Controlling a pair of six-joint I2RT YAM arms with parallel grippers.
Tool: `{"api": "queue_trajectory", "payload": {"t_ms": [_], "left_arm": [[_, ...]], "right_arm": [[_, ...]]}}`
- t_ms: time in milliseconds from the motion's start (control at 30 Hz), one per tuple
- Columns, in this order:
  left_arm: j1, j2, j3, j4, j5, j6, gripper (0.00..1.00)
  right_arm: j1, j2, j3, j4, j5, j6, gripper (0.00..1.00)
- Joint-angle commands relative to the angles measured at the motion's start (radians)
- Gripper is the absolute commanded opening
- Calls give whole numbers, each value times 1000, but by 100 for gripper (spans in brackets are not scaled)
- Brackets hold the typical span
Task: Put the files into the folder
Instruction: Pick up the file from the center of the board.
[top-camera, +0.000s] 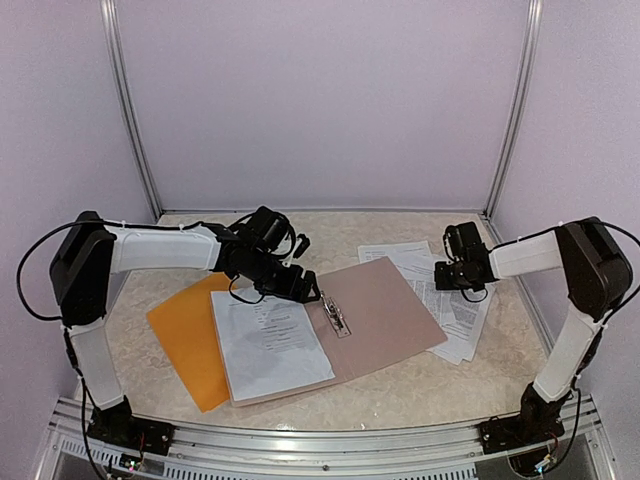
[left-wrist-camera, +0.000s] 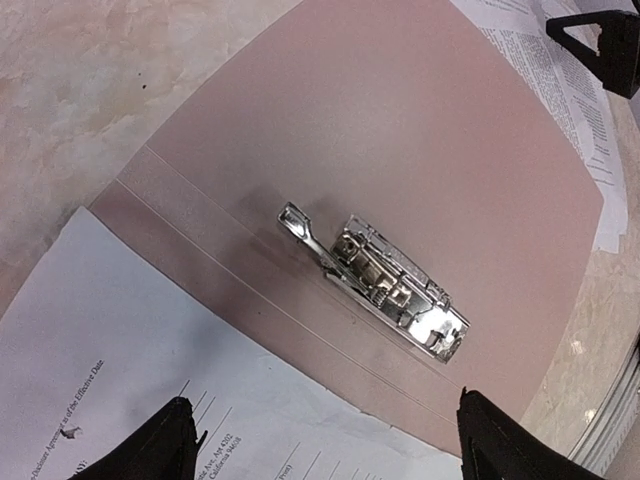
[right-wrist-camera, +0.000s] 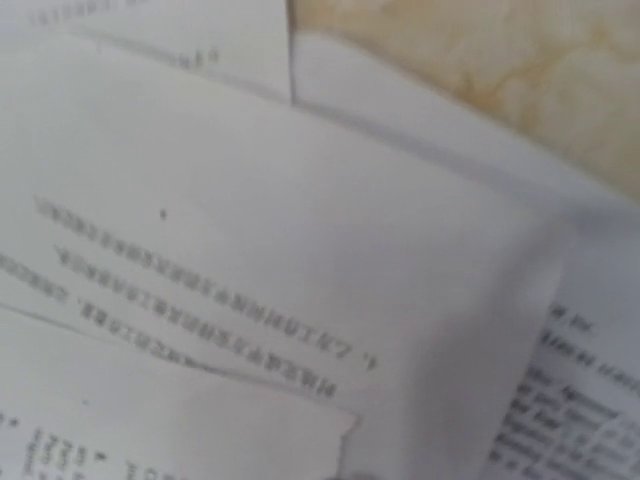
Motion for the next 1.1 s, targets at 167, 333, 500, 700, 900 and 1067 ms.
{"api": "queue_trajectory", "payload": {"t_ms": [167,333,500,700,900,1067], "left_arm": [[5,24,32,-26,-3,17,86],[5,29,36,-31,-5,20,86],[6,33,41,-38,-11,23,86],[5,38,41,-39,-15,25,86],[6,43,44,-40,-12,25,86],[6,39,46,-42,-13,26,86]], "right_arm": [[7,25,66,-33,14,-25,37],[5,93,103,-26,1,-43,48],[5,137,111,-22,-31,-42,48],[4,137,58,12,-63,-34,41],[3,119,25,42,-72,-21,24],[3,105,30,25,-24,-17,11]]}}
